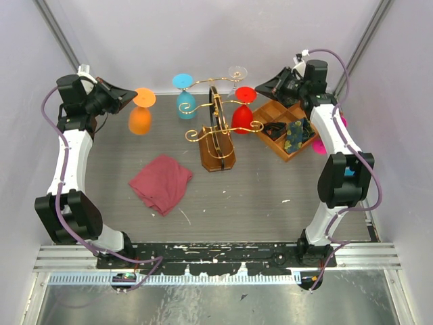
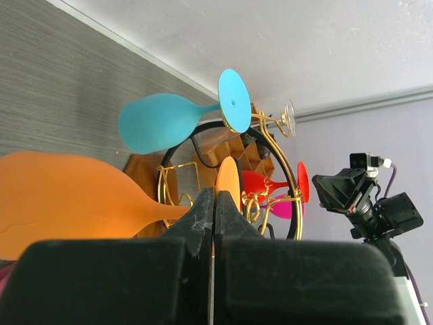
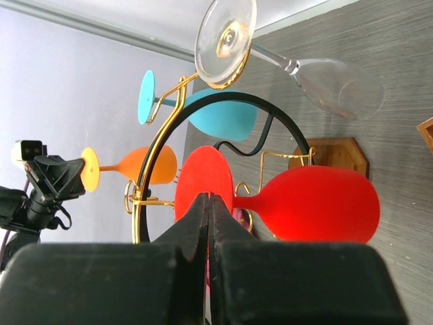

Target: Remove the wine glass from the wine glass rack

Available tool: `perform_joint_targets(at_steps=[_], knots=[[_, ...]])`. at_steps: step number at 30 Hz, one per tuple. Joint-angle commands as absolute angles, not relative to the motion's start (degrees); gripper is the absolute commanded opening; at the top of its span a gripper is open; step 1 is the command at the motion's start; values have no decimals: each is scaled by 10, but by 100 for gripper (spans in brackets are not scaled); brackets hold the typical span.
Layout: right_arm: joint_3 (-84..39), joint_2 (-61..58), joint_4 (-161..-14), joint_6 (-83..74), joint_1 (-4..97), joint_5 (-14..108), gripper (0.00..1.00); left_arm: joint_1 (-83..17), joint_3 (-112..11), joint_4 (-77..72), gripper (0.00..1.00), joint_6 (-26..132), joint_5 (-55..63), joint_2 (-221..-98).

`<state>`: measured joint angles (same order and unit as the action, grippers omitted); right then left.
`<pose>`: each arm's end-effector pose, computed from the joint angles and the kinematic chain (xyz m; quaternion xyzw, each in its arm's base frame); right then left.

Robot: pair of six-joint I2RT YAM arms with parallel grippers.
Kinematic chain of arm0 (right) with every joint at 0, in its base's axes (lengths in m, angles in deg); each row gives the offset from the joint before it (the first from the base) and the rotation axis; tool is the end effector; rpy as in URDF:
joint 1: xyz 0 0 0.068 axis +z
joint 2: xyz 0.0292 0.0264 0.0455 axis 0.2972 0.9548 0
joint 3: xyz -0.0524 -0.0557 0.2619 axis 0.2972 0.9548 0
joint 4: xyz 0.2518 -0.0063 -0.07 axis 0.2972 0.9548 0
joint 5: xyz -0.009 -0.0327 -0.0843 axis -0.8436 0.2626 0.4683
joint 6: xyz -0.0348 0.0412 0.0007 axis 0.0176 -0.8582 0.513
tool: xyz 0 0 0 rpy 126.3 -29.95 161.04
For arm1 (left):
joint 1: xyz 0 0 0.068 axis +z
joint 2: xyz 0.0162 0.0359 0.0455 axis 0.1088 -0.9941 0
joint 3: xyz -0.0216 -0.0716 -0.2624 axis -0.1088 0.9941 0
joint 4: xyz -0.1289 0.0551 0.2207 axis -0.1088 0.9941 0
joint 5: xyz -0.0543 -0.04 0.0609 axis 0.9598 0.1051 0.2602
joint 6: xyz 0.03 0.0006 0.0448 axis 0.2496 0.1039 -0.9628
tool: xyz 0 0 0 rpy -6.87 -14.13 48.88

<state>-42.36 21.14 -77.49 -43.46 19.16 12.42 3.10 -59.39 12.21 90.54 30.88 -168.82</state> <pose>0.4282 0.0379 0.3592 0.0928 0.7833 0.4867 0.3755 0.3441 0.0359 0.3890 -0.2165 0.7547 -0.4229 0.4525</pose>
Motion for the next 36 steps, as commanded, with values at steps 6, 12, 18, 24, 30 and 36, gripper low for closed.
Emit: perform_joint_targets(at_steps=[6, 12, 18, 24, 30, 36], knots=[[-408, 172, -809, -435, 186, 115, 24, 34, -590, 116, 0, 906, 320, -1672], [-405, 170, -797, -427, 179, 125, 39, 34, -594, 117, 0, 905, 320, -1674], [-404, 179, -804, -432, 183, 104, 41, 34, -590, 113, 0, 911, 322, -1676], [-417, 188, -808, -435, 193, 91, 41, 34, -590, 110, 0, 914, 323, -1676], [-423, 197, -800, -430, 201, 84, 34, 34, -590, 113, 0, 913, 324, -1675], [-429, 191, -801, -430, 201, 85, 8, 34, -589, 112, 0, 913, 325, -1675]])
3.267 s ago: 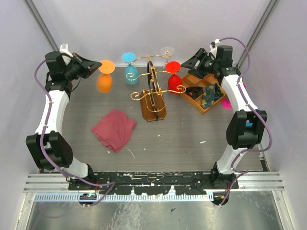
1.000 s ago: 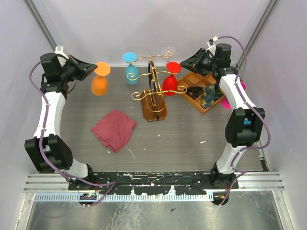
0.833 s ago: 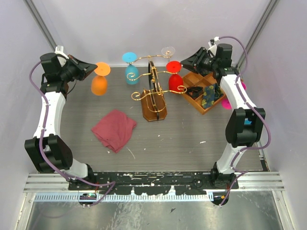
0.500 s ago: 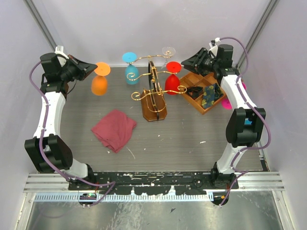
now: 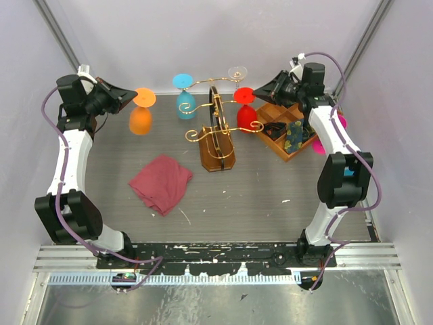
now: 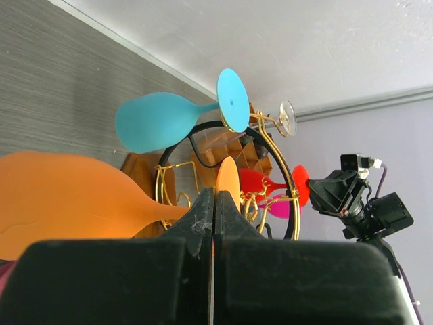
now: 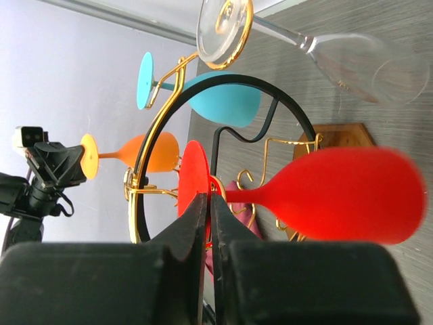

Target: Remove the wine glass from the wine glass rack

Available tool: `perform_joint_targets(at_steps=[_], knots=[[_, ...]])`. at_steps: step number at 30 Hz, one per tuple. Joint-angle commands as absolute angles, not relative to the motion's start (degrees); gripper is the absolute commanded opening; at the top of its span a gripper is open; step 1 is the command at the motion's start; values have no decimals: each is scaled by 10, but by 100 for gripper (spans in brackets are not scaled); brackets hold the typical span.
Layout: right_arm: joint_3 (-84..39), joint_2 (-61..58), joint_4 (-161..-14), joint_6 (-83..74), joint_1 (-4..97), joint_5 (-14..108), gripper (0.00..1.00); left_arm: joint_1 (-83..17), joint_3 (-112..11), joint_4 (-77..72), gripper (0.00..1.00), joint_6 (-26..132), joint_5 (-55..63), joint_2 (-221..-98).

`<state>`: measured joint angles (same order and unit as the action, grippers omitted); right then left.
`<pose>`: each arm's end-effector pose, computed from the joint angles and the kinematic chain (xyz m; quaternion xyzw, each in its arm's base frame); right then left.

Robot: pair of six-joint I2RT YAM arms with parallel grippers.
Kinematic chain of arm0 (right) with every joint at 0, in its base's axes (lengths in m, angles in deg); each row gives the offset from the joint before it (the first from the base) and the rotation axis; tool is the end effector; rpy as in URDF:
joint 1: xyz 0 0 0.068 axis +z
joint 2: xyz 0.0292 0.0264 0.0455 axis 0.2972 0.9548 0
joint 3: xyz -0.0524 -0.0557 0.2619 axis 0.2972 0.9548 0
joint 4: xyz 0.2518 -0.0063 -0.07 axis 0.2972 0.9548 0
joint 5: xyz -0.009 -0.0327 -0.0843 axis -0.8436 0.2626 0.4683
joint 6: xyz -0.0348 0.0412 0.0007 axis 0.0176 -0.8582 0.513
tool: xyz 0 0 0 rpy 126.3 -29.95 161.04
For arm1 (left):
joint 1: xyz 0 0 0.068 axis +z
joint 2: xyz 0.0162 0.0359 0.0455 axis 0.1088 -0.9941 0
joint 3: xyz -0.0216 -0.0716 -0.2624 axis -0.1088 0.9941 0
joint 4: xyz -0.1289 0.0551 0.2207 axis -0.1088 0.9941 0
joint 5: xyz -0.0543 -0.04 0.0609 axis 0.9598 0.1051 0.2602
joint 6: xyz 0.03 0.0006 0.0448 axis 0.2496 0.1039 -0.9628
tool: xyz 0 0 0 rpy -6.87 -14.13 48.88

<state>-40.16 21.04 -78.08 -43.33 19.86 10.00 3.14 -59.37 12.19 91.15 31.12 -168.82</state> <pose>0.4260 0.0442 0.3480 0.0806 0.7872 0.4999 0.3521 0.3440 0.0360 0.3889 -0.2195 0.7536 -0.4265 0.4495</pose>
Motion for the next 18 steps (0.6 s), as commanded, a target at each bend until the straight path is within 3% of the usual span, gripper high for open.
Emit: perform_joint_targets(at_steps=[1, 13, 18], knots=[[-428, 189, -801, -432, 200, 85, 3, 34, -589, 113, 0, 912, 324, -1674], [-373, 124, -835, -457, 160, 95, 1, 35, -586, 130, 0, 892, 302, -1664], [-363, 105, -834, -459, 149, 86, 1, 33, -663, 273, 0, 780, 204, -1678]])
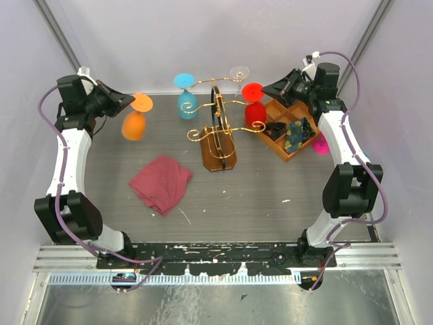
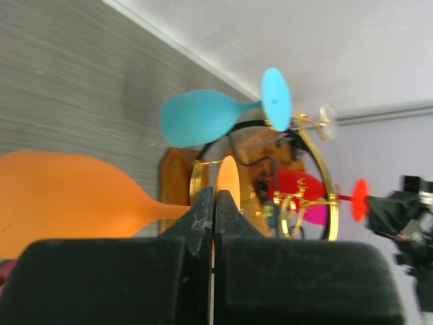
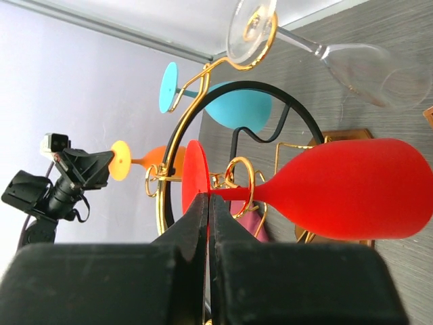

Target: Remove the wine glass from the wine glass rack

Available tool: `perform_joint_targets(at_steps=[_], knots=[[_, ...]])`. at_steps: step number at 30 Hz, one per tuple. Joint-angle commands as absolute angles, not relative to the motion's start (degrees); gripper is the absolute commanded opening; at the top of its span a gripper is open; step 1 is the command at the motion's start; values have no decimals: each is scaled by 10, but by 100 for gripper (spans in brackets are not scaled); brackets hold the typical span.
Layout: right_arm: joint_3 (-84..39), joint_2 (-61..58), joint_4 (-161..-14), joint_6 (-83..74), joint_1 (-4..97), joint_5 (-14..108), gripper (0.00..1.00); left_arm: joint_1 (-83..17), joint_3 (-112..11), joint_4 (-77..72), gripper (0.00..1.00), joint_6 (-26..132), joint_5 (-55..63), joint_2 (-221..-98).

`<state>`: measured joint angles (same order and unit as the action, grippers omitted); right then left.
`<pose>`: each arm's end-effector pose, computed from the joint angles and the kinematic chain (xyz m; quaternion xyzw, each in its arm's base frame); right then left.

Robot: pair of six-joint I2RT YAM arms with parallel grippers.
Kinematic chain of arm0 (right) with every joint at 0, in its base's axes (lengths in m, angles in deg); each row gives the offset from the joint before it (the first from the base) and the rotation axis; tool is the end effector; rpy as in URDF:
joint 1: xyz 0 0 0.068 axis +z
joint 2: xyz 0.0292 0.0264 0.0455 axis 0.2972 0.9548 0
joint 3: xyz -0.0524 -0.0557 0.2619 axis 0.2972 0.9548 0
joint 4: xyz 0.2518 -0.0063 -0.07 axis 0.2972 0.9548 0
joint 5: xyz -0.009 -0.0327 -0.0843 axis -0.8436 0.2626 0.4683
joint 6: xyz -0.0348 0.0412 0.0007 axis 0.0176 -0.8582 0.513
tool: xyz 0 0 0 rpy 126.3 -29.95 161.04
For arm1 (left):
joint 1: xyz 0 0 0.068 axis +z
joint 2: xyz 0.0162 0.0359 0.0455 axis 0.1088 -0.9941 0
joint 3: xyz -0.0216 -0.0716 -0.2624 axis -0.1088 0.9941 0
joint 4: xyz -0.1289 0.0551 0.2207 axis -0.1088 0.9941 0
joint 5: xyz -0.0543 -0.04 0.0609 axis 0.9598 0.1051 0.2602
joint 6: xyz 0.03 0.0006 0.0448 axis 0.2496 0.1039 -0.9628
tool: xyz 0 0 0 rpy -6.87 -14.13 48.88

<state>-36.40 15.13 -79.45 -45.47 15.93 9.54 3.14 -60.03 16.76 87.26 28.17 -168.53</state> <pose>0.4025 0.0157 0.3684 0.1041 0.7706 0.4996 0.3817 0.3407 0.0370 0.3864 -0.2242 0.7714 -0.3909 0.4492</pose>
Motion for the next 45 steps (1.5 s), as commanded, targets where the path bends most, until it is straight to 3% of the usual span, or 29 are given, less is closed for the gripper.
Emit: perform_joint_targets(at_steps=[1, 10, 19, 35, 45], knots=[[-361, 103, -832, -459, 149, 83, 1, 30, -686, 309, 0, 756, 171, -1685], [-316, 89, -836, -459, 164, 66, 1, -48, -860, 562, 0, 596, -185, -1807], [-351, 134, -872, -490, 203, 46, 1, -131, -881, 636, 0, 543, -473, -1921], [-432, 210, -984, -597, 179, 27, 1, -129, -829, 635, 0, 496, -648, -2015], [-440, 216, -1043, -635, 144, -12, 1, -137, -829, 649, 0, 494, -658, -2118]])
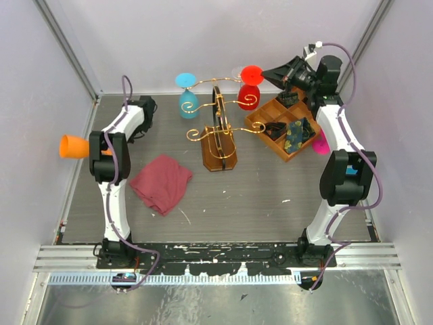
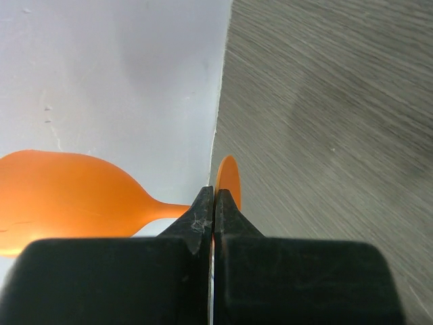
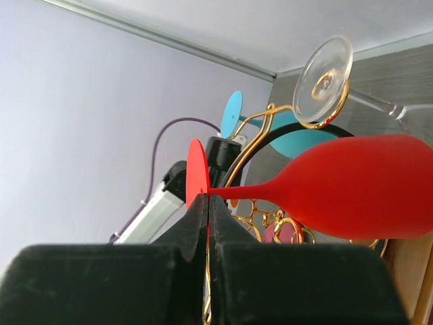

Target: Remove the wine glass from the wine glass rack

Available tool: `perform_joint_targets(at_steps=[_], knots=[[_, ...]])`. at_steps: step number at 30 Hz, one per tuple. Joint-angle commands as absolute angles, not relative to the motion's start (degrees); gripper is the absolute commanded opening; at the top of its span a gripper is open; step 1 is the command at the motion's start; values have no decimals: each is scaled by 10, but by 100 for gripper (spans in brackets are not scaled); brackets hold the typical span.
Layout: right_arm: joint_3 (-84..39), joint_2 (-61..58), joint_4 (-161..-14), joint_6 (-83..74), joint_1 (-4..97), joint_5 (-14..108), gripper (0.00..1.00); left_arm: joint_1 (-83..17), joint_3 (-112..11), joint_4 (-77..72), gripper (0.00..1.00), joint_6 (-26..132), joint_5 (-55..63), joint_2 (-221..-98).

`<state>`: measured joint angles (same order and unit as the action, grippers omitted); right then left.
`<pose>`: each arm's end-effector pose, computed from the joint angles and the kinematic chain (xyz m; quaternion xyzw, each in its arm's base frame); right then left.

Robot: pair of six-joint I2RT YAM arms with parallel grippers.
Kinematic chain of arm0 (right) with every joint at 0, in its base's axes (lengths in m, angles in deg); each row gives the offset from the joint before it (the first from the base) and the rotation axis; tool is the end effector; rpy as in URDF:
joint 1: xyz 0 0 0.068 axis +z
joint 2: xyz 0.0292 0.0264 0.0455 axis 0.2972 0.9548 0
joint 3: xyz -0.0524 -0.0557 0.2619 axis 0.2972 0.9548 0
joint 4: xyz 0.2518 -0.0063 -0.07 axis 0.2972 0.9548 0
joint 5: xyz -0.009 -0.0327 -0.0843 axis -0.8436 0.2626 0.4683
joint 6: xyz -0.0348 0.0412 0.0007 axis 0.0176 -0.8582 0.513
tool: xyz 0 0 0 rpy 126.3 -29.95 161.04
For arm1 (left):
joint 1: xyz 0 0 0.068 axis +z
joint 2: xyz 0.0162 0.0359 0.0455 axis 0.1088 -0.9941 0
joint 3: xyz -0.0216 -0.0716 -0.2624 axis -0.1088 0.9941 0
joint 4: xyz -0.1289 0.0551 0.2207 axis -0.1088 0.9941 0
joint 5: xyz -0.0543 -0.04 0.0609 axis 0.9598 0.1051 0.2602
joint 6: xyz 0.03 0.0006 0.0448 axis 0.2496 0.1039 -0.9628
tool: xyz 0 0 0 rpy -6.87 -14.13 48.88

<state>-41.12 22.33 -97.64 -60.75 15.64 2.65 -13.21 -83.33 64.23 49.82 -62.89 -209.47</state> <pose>0.4370 0.0155 0.3777 0.0881 0.7073 0.5904 0.3787 0.4329 -0.0222 0.2038 -0.0327 0.8713 0.4790 0.1017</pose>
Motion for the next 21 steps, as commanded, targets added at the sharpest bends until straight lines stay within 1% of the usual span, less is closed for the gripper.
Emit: perform_joint_targets(at_steps=[1, 9, 14, 21], knots=[[-440, 216, -1047, -638, 141, -16, 1, -139, -829, 647, 0, 494, -667, -2126], [-438, 219, -1082, -668, 131, -31, 1, -156, -842, 647, 0, 499, -664, -2195], [-430, 222, -1117, -694, 131, -38, 1, -161, -863, 643, 0, 524, -709, -2231], [-432, 223, -1115, -696, 131, -40, 1, -162, -909, 659, 0, 593, -794, -2278]])
